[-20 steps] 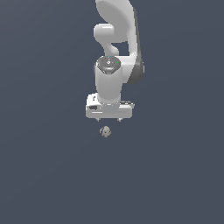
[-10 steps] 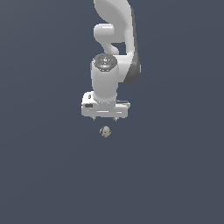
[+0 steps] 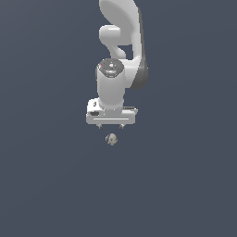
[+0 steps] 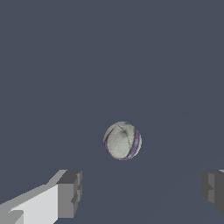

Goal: Pick up the object and move it to a goal position.

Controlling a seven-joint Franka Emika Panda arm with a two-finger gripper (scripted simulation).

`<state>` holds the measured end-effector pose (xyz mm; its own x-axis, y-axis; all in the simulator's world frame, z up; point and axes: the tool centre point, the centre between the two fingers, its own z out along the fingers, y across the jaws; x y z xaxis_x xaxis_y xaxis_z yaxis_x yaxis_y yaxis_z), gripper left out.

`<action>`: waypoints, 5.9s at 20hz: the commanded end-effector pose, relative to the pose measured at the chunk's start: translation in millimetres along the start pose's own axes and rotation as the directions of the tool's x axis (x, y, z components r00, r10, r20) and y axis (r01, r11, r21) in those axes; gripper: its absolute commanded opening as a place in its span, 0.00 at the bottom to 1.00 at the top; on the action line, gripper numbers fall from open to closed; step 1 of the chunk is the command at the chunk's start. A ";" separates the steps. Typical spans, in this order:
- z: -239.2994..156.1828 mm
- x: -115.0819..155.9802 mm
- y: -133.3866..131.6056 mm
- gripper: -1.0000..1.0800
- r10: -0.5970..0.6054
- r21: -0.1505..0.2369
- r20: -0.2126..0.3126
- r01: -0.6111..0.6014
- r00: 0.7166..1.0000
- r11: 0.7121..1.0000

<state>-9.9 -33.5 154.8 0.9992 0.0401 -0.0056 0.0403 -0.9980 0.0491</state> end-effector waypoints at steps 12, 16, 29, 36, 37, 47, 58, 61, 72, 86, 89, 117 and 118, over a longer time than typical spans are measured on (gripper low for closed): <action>20.5 -0.3 1.3 0.96 -0.271 0.008 -0.001 0.271 0.963 0.963; 28.2 -0.6 1.5 0.96 -0.371 0.012 -0.004 0.371 0.929 0.929; 52.2 -1.7 1.3 0.96 -0.661 0.023 -0.022 0.661 0.750 0.750; 62.0 -2.3 0.7 0.96 -0.762 0.024 -0.034 0.763 0.646 0.646; 63.0 -2.4 0.6 0.96 -0.772 0.024 -0.036 0.773 0.634 0.634; 68.2 -2.7 0.2 0.96 -0.820 0.023 -0.044 0.822 0.570 0.570; 97.7 -3.6 -1.6 0.96 -0.820 0.023 -0.043 0.821 0.571 0.570; 111.0 -3.7 -2.1 0.96 -0.821 0.023 -0.043 0.822 0.570 0.569; 118.4 -2.7 -2.3 0.00 -0.821 0.023 -0.044 0.822 0.569 0.569; 102.0 9.3 17.5 0.00 -0.821 0.022 -0.044 0.822 0.570 0.569; 90.6 18.0 31.7 0.00 -0.821 0.023 -0.044 0.822 0.570 0.569; 1.6 92.7 145.0 0.00 -0.821 0.023 -0.044 0.822 0.569 0.569; 1.4 93.0 145.3 0.00 -0.821 0.023 -0.044 0.822 0.569 0.569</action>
<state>87.6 -174.1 158.4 0.5364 0.8440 -0.0003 0.8440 -0.5364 -0.0012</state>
